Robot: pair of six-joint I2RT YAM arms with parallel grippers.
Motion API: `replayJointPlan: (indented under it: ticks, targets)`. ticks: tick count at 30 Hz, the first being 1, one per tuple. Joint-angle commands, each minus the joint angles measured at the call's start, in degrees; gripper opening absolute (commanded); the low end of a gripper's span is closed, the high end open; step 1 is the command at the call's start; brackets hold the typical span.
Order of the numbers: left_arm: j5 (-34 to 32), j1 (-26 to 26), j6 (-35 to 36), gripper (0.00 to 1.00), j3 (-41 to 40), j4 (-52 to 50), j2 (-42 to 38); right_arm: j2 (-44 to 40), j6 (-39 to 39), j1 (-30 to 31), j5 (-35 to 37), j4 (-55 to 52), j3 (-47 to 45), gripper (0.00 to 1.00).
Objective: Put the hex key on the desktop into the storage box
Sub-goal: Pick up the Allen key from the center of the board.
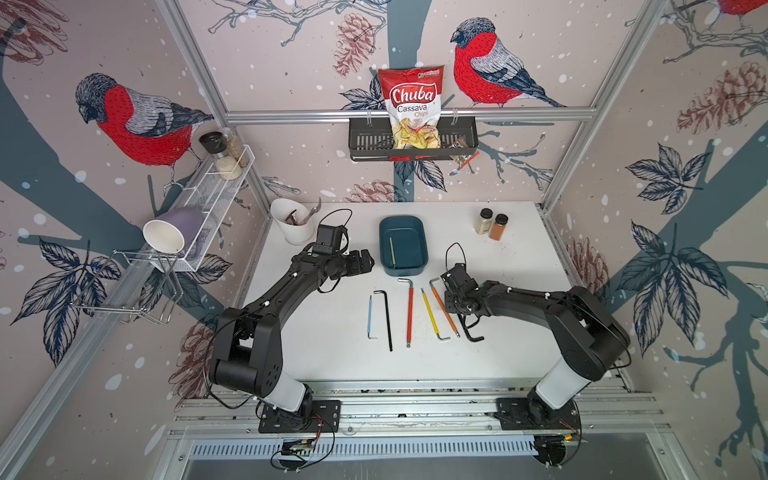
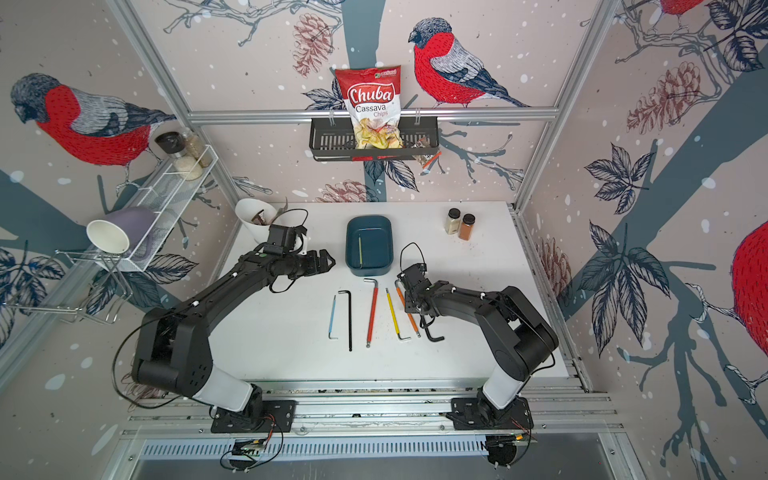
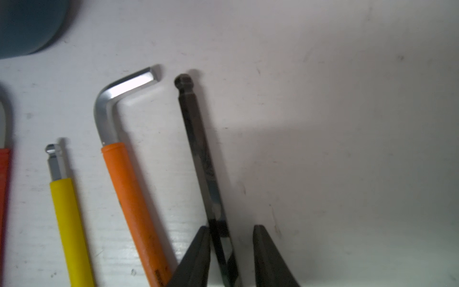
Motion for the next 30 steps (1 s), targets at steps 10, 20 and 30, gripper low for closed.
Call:
replayJointPlan:
  ticks: [10,20,30]
  targets:
    - [-0.85,-0.01,0.61,0.95,-1.09,-0.98,-2.10,-3.51,2.99,0.47,-3.20,-2.94,-1.93,0.00]
    - [-2.09,-0.01,0.20,0.96,-1.31,-0.40,-3.06,-7.65,1.39,-0.94,-5.20,-5.88,1.34,0.00]
    - [-0.09,-0.02,-0.49,0.95,-0.90,0.00,-1.91,-13.20,2.64,-3.91,-10.12,-2.97,0.56,0.00]
